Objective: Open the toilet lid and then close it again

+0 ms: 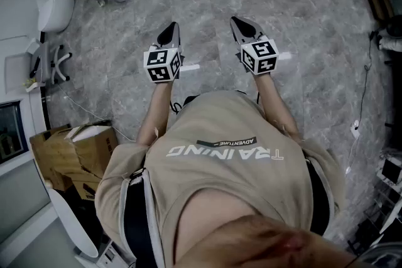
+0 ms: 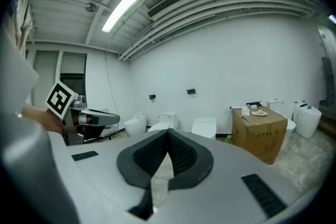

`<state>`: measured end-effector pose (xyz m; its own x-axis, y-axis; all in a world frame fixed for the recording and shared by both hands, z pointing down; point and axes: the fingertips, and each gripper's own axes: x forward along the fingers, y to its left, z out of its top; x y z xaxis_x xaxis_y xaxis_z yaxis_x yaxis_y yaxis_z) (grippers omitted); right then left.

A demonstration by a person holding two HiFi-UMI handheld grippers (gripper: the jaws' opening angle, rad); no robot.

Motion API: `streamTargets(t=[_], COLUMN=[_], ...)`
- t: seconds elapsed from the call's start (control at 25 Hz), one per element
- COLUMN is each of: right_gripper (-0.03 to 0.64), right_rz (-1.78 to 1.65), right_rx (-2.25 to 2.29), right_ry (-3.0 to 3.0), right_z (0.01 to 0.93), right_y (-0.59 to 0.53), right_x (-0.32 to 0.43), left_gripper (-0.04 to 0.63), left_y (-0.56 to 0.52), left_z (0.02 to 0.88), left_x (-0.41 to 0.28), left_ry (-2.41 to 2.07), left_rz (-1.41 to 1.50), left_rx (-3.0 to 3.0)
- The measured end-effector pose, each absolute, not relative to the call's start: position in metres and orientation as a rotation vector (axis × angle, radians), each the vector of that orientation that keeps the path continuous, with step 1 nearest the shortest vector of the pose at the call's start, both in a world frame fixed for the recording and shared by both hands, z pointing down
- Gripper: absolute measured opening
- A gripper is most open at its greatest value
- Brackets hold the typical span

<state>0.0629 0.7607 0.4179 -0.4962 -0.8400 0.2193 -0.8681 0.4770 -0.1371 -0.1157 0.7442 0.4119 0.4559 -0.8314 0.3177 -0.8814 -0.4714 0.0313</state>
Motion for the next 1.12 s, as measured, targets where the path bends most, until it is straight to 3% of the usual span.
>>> streamTargets(t=[0.44, 1.12], right_gripper=[0.011, 0.011], right_rz=[0.388, 0.329], right_rx=[1.454, 1.513], right_ry=[-2.6, -2.472], right_z=[0.43, 0.43], right_y=[0.725, 0.589], right_x=[0.093, 0.038], left_gripper=[0.003, 0.003], left_y=[0.72, 0.578], left_z=[0.427, 0.448], left_x=[-0.092, -0.141], left_ry=[-1.522, -1.343], left_rz=[0.395, 0.366], left_rx=[2.448, 2.516])
